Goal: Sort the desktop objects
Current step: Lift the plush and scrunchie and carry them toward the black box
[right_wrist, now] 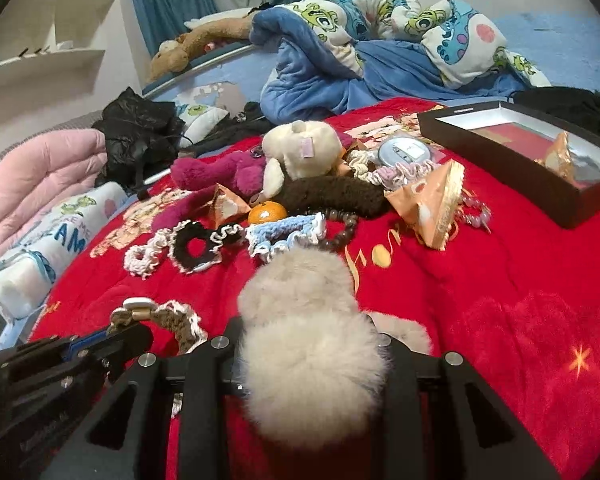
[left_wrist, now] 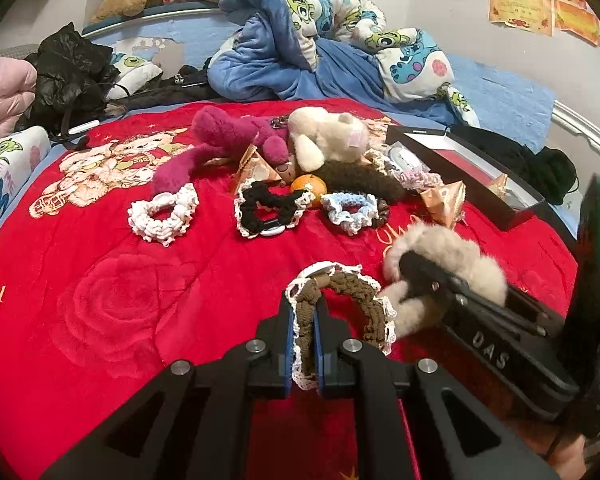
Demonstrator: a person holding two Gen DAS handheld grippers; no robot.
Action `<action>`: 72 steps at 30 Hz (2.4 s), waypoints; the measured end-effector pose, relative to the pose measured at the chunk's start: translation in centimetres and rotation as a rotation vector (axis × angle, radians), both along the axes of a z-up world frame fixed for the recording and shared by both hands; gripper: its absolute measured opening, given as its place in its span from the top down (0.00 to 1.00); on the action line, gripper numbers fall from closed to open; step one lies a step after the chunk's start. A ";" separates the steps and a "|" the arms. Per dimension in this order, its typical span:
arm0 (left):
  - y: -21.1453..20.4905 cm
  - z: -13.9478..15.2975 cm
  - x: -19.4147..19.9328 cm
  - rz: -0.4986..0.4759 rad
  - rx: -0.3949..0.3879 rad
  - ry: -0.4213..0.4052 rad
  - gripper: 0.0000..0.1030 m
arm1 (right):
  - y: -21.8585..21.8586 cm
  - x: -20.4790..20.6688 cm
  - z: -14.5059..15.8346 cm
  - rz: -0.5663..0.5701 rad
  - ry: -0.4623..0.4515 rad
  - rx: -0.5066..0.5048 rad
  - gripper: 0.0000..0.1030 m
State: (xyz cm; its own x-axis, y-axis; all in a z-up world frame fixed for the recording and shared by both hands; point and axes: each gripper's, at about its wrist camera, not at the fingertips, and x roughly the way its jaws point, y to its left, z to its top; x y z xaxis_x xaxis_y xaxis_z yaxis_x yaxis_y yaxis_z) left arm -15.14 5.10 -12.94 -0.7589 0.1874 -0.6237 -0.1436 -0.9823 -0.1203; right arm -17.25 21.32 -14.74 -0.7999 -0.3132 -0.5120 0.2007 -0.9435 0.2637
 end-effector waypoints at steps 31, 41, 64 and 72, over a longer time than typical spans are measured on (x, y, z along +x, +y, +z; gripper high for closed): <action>7.9 4.8 5.7 -0.116 0.020 0.064 0.92 | 10.0 6.3 5.3 -0.099 0.045 -0.172 0.72; 16.1 4.8 8.9 -0.272 0.001 0.045 0.92 | 16.2 10.8 6.6 -0.189 0.078 -0.091 0.72; 21.5 6.6 9.3 -0.333 0.018 0.032 0.92 | 20.8 14.4 7.6 -0.240 0.056 -0.100 0.72; 23.4 6.9 2.8 -0.328 -0.002 0.007 0.92 | 23.1 10.1 7.9 -0.266 0.045 -0.126 0.72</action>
State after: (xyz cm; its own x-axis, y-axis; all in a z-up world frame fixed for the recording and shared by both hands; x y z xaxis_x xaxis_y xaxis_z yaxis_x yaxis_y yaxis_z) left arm -12.29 28.49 -6.02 -0.6626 0.4213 -0.6193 -0.4529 -0.8839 -0.1167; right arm -7.10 44.43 -6.88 -0.8834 -0.1490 -0.4442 -0.0345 -0.9248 0.3789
